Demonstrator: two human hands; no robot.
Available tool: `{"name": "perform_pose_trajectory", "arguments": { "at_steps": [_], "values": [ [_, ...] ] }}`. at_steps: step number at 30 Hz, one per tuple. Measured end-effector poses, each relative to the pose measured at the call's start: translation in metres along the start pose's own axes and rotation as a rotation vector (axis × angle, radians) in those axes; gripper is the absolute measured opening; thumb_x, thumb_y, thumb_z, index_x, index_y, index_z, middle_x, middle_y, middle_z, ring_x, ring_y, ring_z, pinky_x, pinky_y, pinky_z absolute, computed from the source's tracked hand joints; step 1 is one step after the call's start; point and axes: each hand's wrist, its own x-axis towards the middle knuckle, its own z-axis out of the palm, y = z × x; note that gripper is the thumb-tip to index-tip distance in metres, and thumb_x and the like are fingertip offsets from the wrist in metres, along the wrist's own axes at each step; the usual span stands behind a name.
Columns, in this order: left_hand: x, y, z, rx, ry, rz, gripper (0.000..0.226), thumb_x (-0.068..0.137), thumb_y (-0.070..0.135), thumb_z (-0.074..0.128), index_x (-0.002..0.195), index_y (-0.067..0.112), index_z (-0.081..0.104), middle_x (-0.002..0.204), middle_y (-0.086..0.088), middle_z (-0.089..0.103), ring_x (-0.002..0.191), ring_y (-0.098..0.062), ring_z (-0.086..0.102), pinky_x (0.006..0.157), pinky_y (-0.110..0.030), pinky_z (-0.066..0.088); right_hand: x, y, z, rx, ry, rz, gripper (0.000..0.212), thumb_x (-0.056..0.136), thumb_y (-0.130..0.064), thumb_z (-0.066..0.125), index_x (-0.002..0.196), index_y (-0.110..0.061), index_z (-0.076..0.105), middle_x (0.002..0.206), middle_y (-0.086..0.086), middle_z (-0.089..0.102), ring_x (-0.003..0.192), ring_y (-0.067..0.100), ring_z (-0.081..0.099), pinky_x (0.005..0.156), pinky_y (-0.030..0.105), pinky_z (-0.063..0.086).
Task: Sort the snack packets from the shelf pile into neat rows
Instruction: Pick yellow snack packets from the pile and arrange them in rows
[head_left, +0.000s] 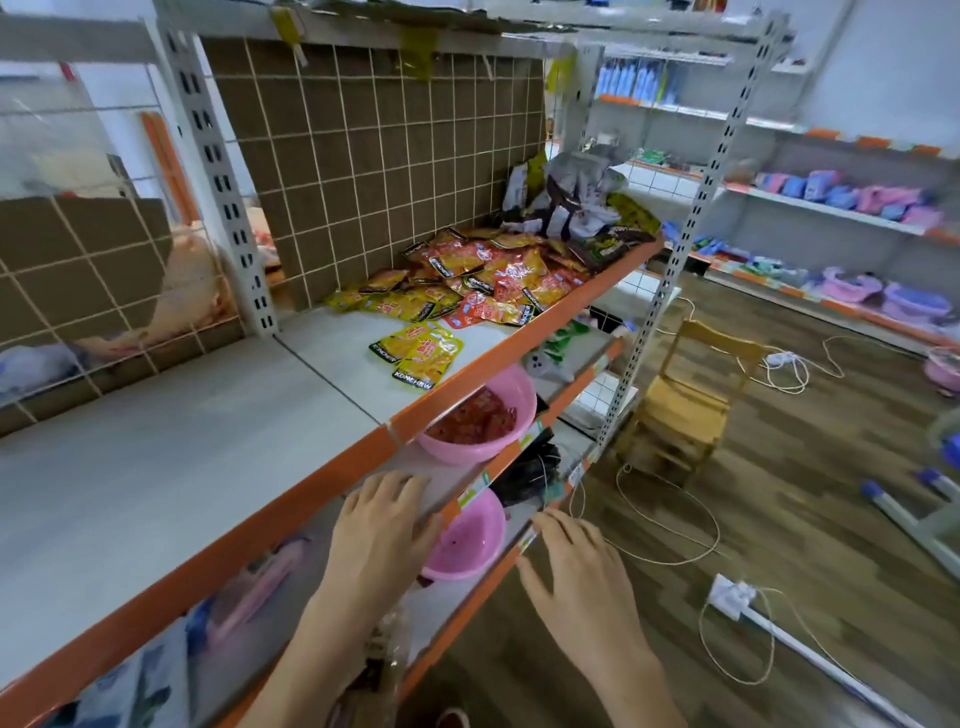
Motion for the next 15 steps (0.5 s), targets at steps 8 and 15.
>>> {"name": "perform_pose_trajectory", "arguments": {
  "at_steps": [8, 15],
  "values": [
    [0.114, -0.012, 0.016, -0.048, 0.056, -0.130, 0.043, 0.072, 0.044, 0.043, 0.098, 0.022, 0.069, 0.096, 0.003, 0.068, 0.090, -0.022, 0.065, 0.074, -0.034, 0.053, 0.128, 0.028, -0.005, 0.052, -0.080, -0.061, 0.044, 0.097, -0.042, 0.041, 0.139, -0.028, 0.036, 0.138, -0.014, 0.043, 0.128, 0.005, 0.036, 0.106, 0.020, 0.029],
    [0.221, -0.054, 0.019, -0.090, 0.084, -0.241, 0.052, 0.085, 0.050, 0.046, 0.119, 0.013, 0.062, 0.113, -0.008, 0.065, 0.106, -0.032, 0.059, 0.082, -0.040, 0.050, 0.272, 0.015, -0.004, 0.185, -0.111, -0.182, 0.041, 0.099, -0.035, 0.041, 0.138, -0.022, 0.042, 0.135, -0.008, 0.048, 0.123, 0.009, 0.044, 0.103, 0.021, 0.034]
  ]
}}
